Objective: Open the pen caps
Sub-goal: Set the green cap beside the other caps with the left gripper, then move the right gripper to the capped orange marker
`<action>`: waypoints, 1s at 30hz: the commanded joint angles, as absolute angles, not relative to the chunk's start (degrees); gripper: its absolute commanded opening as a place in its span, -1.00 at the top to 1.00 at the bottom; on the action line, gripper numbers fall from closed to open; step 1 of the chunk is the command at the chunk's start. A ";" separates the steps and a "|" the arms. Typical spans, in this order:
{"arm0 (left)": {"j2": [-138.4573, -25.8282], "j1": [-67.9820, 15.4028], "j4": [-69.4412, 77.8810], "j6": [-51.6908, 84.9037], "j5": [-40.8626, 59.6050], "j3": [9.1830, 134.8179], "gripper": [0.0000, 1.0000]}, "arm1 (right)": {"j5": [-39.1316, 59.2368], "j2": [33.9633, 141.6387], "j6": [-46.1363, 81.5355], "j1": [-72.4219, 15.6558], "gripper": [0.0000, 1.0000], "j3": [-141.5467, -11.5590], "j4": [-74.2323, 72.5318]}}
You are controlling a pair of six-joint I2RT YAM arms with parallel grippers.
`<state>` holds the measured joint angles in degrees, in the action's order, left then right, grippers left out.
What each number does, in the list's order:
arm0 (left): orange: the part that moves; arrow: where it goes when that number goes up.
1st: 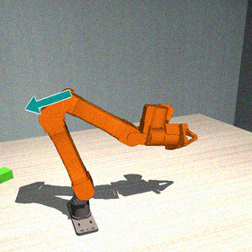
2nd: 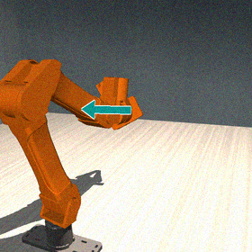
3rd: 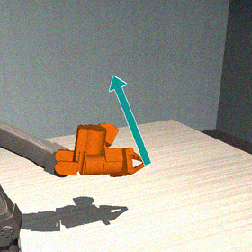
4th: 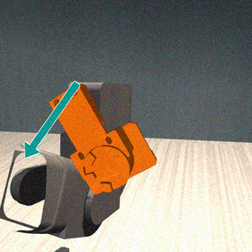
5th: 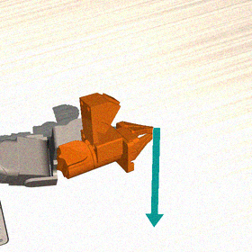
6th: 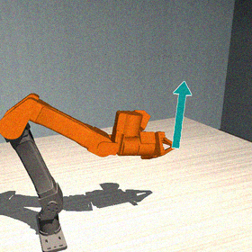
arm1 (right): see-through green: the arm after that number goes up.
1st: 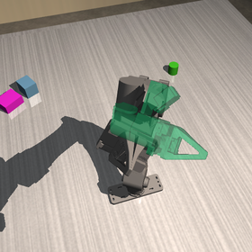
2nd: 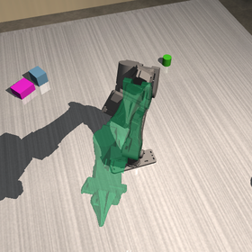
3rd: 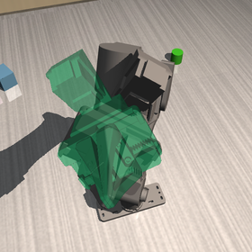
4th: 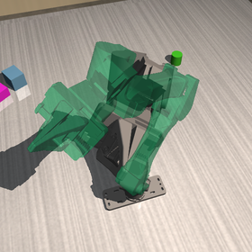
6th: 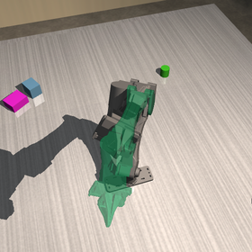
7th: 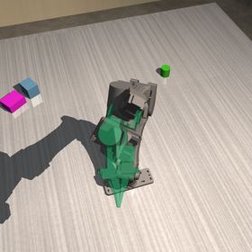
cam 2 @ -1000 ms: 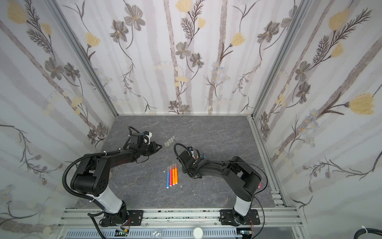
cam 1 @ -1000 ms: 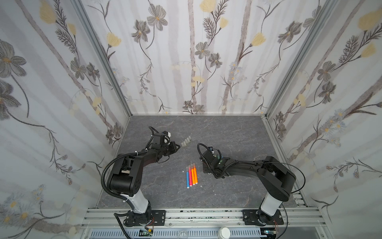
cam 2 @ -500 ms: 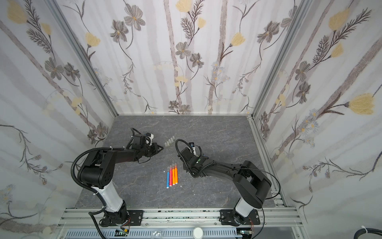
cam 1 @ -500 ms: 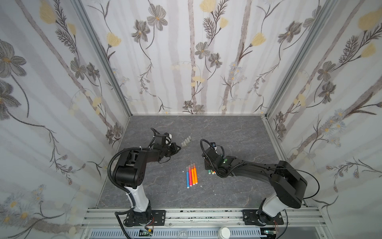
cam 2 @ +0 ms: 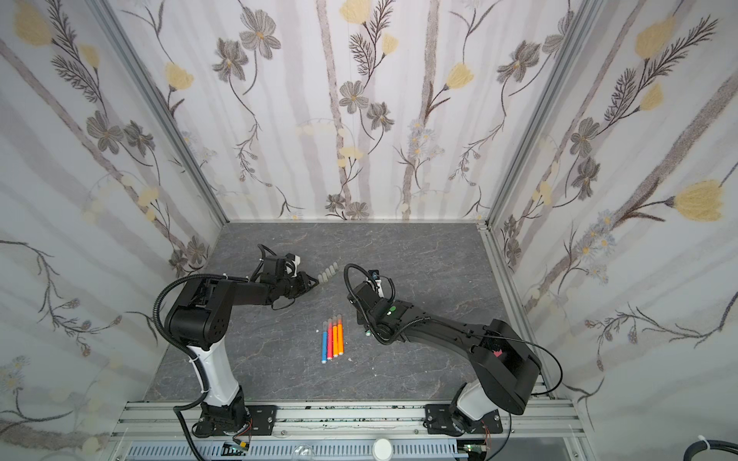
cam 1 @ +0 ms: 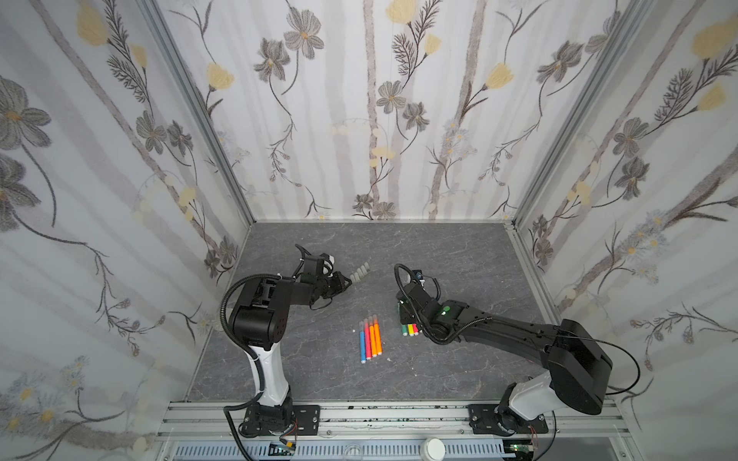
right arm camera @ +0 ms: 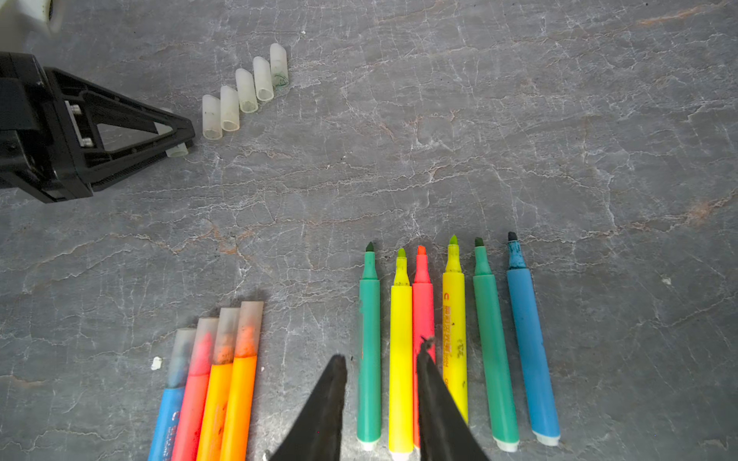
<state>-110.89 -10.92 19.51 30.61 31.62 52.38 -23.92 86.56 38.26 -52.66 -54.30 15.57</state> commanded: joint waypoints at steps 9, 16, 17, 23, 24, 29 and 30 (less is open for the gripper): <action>-111.04 -10.76 20.22 30.88 30.86 52.75 0.42 | -22.86 86.31 37.57 -53.16 0.38 -53.79 14.76; -105.65 -10.60 18.12 30.29 29.96 51.36 0.40 | -17.75 88.76 37.23 -55.09 0.38 -54.83 13.04; -104.21 -10.57 17.41 30.08 29.66 50.92 0.39 | -17.17 89.38 37.70 -55.57 0.38 -55.06 12.91; -95.45 -10.20 13.03 28.02 27.74 47.96 0.37 | -14.88 94.09 39.73 -58.47 0.38 -56.26 11.81; -94.05 -10.15 12.23 27.58 27.58 47.38 0.36 | -14.67 94.84 40.13 -58.92 0.38 -56.55 11.63; -88.19 -9.77 8.92 26.26 26.49 45.15 0.35 | -14.15 97.82 40.94 -60.37 0.39 -58.15 11.35; -87.12 -9.69 8.73 26.27 26.30 44.64 0.35 | -13.95 98.36 41.20 -60.54 0.39 -58.42 11.43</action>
